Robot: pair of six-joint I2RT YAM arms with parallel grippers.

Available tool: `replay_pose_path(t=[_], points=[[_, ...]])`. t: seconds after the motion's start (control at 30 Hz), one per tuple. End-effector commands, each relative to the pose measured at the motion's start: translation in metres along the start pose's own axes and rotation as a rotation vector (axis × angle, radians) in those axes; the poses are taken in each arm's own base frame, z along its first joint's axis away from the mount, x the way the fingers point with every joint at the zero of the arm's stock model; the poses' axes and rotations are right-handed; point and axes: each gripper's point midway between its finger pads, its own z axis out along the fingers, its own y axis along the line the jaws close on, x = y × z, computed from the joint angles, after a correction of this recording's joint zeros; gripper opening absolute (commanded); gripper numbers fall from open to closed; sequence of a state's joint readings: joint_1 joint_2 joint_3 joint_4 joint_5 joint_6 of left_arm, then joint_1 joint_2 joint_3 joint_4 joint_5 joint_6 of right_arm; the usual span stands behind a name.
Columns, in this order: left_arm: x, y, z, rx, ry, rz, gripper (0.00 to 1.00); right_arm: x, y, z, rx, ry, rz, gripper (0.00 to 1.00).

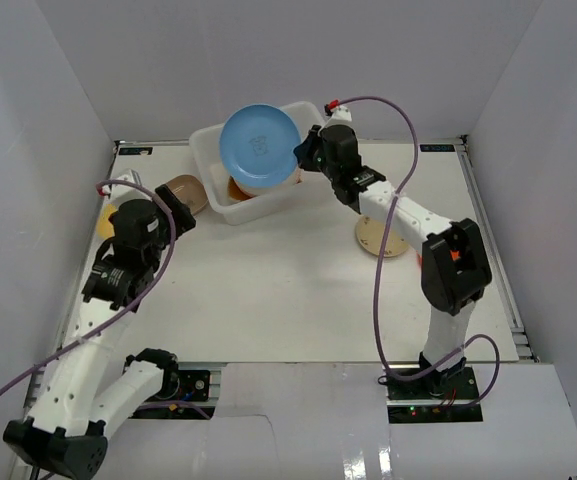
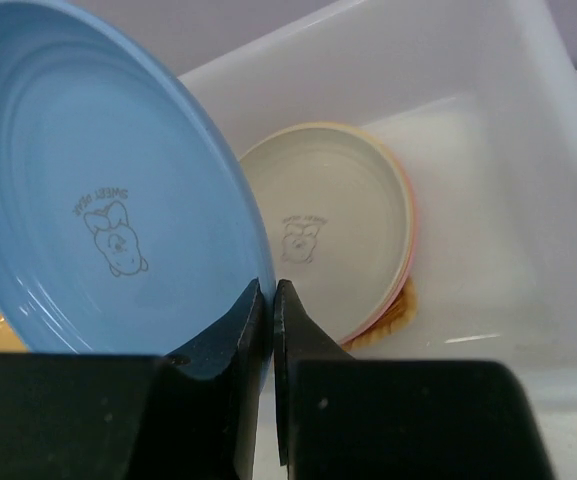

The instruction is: Place the plates into the plastic bin on the countertop

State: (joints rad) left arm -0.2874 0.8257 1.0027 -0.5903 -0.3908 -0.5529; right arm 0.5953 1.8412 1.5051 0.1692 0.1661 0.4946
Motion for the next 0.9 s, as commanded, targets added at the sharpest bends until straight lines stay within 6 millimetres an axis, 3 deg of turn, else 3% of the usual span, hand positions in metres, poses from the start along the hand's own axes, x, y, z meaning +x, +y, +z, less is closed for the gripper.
replay_pose_path(t=[0.0, 0.03, 0.07, 0.1, 0.17, 0.3, 0.33, 0.37, 0.4, 0.47, 0.5, 0.67, 0.8, 0.83, 0.87], points=[[0.038, 0.008, 0.029, -0.069, 0.084, -0.047, 0.89, 0.014, -0.02, 0.038, 0.043, 0.069, -0.074, 0.08], [0.045, 0.011, 0.033, -0.089, 0.096, -0.073, 0.89, -0.008, -0.014, 0.048, 0.04, 0.031, -0.071, 0.08], [0.05, 0.014, 0.039, -0.111, 0.102, -0.088, 0.89, -0.006, -0.018, 0.056, 0.05, 0.043, -0.071, 0.08], [0.059, 0.021, 0.042, -0.137, 0.108, -0.096, 0.89, 0.015, -0.038, 0.069, 0.093, 0.105, -0.069, 0.08], [0.061, 0.027, 0.047, -0.162, 0.092, -0.142, 0.89, 0.007, -0.045, 0.077, 0.095, 0.097, -0.047, 0.08], [0.071, 0.05, 0.06, -0.236, 0.1, -0.194, 0.9, 0.014, -0.06, 0.084, 0.109, 0.116, -0.009, 0.09], [0.074, 0.064, 0.065, -0.273, 0.105, -0.211, 0.91, 0.016, -0.061, 0.084, 0.106, 0.126, -0.001, 0.11], [0.076, 0.067, 0.07, -0.27, 0.124, -0.241, 0.92, 0.013, -0.061, 0.083, 0.102, 0.127, 0.005, 0.14], [0.073, 0.084, 0.075, -0.311, 0.117, -0.275, 0.93, 0.01, -0.063, 0.083, 0.098, 0.127, 0.009, 0.27], [0.076, 0.099, 0.084, -0.332, 0.131, -0.314, 0.94, 0.005, -0.059, 0.081, 0.069, 0.128, 0.009, 0.44], [0.07, 0.117, 0.086, -0.378, 0.108, -0.352, 0.95, -0.002, -0.055, 0.077, 0.059, 0.12, 0.007, 0.53], [0.068, 0.158, 0.1, -0.455, 0.11, -0.466, 0.96, -0.032, -0.021, 0.044, -0.08, 0.09, -0.005, 0.6], [0.071, 0.187, 0.117, -0.508, 0.126, -0.531, 0.96, -0.036, 0.01, -0.016, -0.242, 0.075, -0.017, 0.6], [0.068, 0.191, 0.123, -0.509, 0.116, -0.54, 0.96, -0.032, 0.018, -0.028, -0.287, 0.087, -0.018, 0.59], [0.078, 0.2, 0.13, -0.536, 0.147, -0.548, 0.96, -0.025, 0.024, -0.039, -0.316, 0.097, -0.024, 0.59]])
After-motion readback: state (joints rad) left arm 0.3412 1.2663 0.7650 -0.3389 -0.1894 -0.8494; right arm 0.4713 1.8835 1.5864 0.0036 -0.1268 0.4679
